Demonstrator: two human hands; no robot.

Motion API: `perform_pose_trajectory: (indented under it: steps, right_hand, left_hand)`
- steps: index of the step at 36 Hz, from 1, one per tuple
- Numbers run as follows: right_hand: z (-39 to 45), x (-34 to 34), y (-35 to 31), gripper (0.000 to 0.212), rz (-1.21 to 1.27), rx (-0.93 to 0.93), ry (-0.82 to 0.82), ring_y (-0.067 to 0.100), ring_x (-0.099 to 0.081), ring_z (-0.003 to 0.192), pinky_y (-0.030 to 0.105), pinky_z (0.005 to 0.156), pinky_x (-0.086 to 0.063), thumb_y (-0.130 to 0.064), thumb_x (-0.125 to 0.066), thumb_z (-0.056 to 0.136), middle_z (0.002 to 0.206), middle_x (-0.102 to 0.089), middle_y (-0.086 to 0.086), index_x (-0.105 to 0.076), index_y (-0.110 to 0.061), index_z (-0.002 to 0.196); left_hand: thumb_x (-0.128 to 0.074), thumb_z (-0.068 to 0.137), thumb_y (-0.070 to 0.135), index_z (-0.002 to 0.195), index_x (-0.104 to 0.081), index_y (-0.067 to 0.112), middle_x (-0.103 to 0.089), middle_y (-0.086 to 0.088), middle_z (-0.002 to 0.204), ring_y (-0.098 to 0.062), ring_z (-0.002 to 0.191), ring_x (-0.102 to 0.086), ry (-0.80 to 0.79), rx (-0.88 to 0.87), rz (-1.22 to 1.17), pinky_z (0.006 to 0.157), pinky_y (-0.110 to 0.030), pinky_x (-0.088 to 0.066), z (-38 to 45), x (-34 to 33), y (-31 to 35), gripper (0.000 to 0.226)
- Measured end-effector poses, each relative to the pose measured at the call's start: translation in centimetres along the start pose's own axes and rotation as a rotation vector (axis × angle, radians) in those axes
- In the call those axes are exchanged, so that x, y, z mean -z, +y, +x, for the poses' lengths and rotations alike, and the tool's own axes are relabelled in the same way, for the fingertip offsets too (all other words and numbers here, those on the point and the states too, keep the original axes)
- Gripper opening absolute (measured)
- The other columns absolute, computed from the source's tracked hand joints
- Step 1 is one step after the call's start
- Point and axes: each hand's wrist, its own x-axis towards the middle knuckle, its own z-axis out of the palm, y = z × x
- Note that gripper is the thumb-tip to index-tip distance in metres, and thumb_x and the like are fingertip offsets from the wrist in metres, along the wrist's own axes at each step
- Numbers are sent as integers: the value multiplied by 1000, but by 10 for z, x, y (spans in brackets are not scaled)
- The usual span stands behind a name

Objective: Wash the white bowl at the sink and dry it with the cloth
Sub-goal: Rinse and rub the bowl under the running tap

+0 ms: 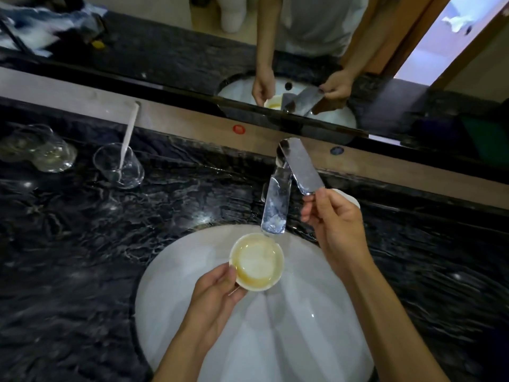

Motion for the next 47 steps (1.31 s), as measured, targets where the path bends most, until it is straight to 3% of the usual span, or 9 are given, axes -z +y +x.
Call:
perform_pose_trajectory:
  steps: [4, 10, 16, 20, 25, 29, 33, 39, 47]
  right_hand:
    - [3, -2, 1, 27, -40, 72, 30, 8, -51, 56, 16, 58, -47, -34, -56, 87, 59, -60, -4, -73, -24, 69]
    - [9, -7, -4, 28, 2, 116, 42, 8, -49, 55, 19, 57, -45, -34, -55, 87, 56, -58, -7, -73, -24, 68]
    - [15, -6, -13, 27, 10, 160, 4, 9, -51, 57, 18, 58, -46, -34, -56, 89, 59, -60, -3, -68, -12, 79]
    - [15, -2, -14, 30, 40, 124, -51, 13, -53, 59, 21, 60, -49, -35, -55, 90, 63, -62, 2, -71, -11, 83]
    - [11, 11, 2, 39, 26, 18, -81, 22, -60, 70, 30, 68, -52, -41, -47, 96, 74, -67, 10, -70, -10, 92]
    - [-4, 24, 57, 40, -285, -185, -81, 29, -69, 98, 35, 82, -56, -46, -52, 91, 104, -75, 2, -67, -17, 114]
    - [-24, 22, 89, 32, -158, -352, -217, 24, -66, 116, 34, 89, -57, -30, -50, 100, 125, -70, 0, -63, -22, 128]
    - [-32, 14, 86, 28, -122, -281, -179, 16, -70, 108, 29, 84, -58, -14, -52, 101, 117, -75, 1, -69, -21, 122]
    - [-27, 7, 84, 23, -125, -411, -161, 24, -74, 86, 26, 67, -59, -10, -53, 101, 101, -78, 13, -74, -13, 108]
  left_hand:
    - [-49, 102, 7, 114, -66, -10, -72, -23, 118, -31, 114, -69, -9, -11, 47, 99, -40, -54, 11, -3, 3, 27]
    - [-48, 103, 9, 116, -65, -9, -72, -23, 118, -32, 111, -71, -28, -6, 43, 86, -32, -61, 17, -9, 12, 28]
    - [-48, 103, 8, 114, -66, -9, -74, -21, 115, -29, 105, -73, -37, -7, 49, 79, -29, -61, 17, -12, 14, 27]
    - [-48, 102, 8, 114, -66, -9, -74, -21, 116, -31, 108, -72, -35, -4, 58, 86, -32, -61, 17, -11, 13, 27]
    - [-47, 103, 6, 113, -66, -9, -74, -24, 114, -32, 103, -73, -39, -13, 62, 80, -33, -61, 20, -14, 14, 26]
    - [-45, 104, 5, 113, -66, -7, -74, -22, 115, -31, 106, -72, -49, -16, 56, 85, -35, -61, 22, -17, 16, 26]
    - [-44, 103, 3, 115, -66, -5, -76, -19, 112, -30, 105, -73, -60, -20, 66, 84, -34, -62, 25, -19, 18, 26]
    - [-40, 105, 1, 110, -67, -3, -78, -17, 102, -28, 90, -75, -70, 32, 38, 67, -33, -62, 28, -15, 15, 29]
    - [-48, 104, 11, 120, -63, -5, -70, -25, 118, -38, 106, -70, 2, 79, 86, 73, -39, -62, 39, -3, 11, 28]
